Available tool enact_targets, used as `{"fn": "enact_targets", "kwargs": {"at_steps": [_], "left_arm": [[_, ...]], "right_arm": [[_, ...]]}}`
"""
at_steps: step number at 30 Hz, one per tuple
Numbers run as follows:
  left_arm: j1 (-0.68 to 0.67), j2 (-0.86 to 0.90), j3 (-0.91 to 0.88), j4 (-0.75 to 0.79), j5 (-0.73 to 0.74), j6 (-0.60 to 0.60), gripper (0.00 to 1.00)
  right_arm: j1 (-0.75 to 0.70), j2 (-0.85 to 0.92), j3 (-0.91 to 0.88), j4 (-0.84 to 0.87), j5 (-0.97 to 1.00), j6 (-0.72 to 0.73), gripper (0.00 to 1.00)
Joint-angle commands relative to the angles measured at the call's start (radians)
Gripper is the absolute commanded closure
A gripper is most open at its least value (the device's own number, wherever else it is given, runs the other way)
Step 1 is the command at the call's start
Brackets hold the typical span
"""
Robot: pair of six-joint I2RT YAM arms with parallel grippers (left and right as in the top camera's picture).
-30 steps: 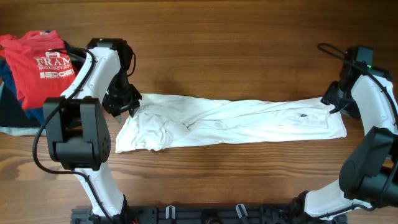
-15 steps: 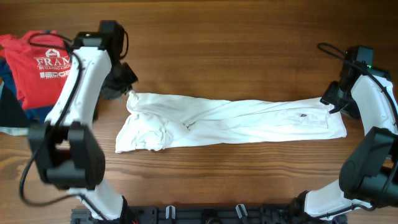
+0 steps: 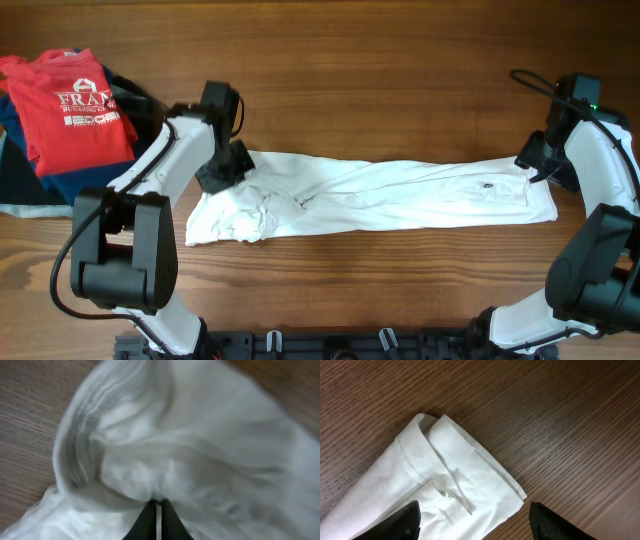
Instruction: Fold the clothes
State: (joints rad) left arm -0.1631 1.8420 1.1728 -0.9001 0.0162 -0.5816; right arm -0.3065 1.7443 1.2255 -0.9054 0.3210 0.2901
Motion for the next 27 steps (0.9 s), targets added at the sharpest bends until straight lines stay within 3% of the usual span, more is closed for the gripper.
{"fn": "enact_targets", "kwargs": {"at_steps": [1, 4, 8, 10, 14, 21, 27], "left_arm": [[0.053, 0.010, -0.097, 0.073, -0.072, 0.000, 0.94], [0.119, 0.010, -0.100, 0.102, -0.088, 0.001, 0.93], [0.175, 0.008, -0.097, 0.127, -0.050, 0.037, 0.91], [0.187, 0.008, -0.079, 0.125, -0.025, 0.083, 0.87], [0.187, -0.006, -0.028, 0.099, -0.019, 0.107, 0.83], [0.187, -0.037, 0.034, -0.047, 0.003, 0.106, 0.56], [0.187, -0.117, 0.034, -0.086, 0.072, 0.106, 0.55]], "right_arm": [[-0.003, -0.022, -0.010, -0.003, -0.009, -0.003, 0.30], [-0.003, -0.022, -0.009, -0.020, -0.008, -0.002, 0.29], [-0.018, -0.022, -0.009, -0.034, -0.017, -0.001, 0.20], [-0.051, -0.022, -0.009, -0.034, -0.077, -0.011, 0.17], [-0.136, -0.020, -0.010, -0.027, -0.298, -0.163, 0.17], [-0.162, -0.014, -0.113, 0.065, -0.444, -0.277, 0.17], [-0.163, -0.013, -0.254, 0.208, -0.506, -0.343, 0.16]]}}
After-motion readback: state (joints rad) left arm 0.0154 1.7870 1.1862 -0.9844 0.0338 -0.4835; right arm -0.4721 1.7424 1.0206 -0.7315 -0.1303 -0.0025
